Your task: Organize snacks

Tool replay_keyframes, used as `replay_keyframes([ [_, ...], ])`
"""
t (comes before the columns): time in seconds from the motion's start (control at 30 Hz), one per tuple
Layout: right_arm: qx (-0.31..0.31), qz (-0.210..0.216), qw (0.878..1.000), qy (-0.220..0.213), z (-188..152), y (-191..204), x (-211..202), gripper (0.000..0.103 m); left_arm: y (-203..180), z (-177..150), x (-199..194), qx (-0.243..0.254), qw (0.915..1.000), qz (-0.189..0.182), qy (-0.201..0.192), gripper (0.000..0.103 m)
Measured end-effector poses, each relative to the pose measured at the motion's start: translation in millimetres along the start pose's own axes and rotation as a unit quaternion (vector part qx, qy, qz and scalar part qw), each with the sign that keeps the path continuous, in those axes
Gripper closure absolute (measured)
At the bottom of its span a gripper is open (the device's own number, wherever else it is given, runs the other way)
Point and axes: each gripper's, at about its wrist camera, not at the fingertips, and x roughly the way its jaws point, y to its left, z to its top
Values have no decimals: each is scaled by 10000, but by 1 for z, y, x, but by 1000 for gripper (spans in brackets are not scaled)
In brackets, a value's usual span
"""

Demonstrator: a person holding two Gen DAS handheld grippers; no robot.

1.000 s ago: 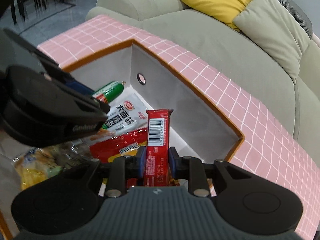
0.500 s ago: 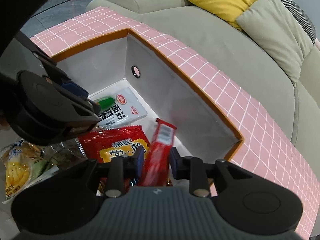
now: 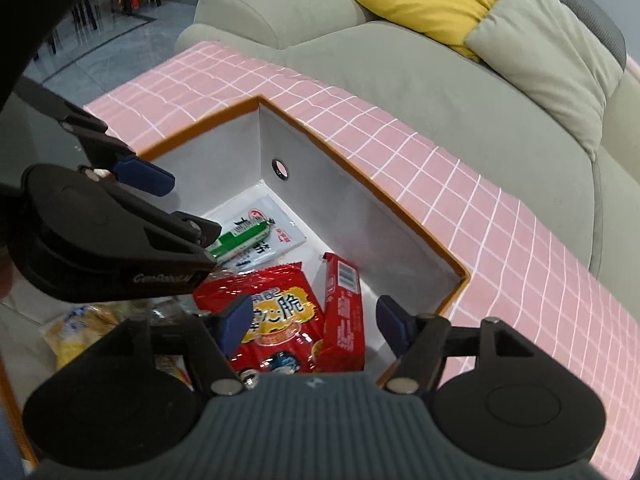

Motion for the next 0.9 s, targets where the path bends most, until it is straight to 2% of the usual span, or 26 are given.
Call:
replay_keyframes([
  [0.23,584,252,9978,-175,-2,-10,-41,23,4,0,-44,55,9992,91,-373,34],
  [0.4,1014,422,9931,-407,-10,-14,-76,18,3,-6,-89,38,9963,64,-854,33],
  [0.5,1142,490,9896,-722,-18,-12,-101,13,0,-14,-116,25,9928,32,-1201,33],
  [0.67,1350,499,9815,-1266,-37,-12,-139,10,-11,-32,-160,43,9845,92,-1751,31],
  [0.9,1634,283,9652,-2024,-71,-7,-191,9,-19,-58,-209,-149,9642,348,-2626,21],
])
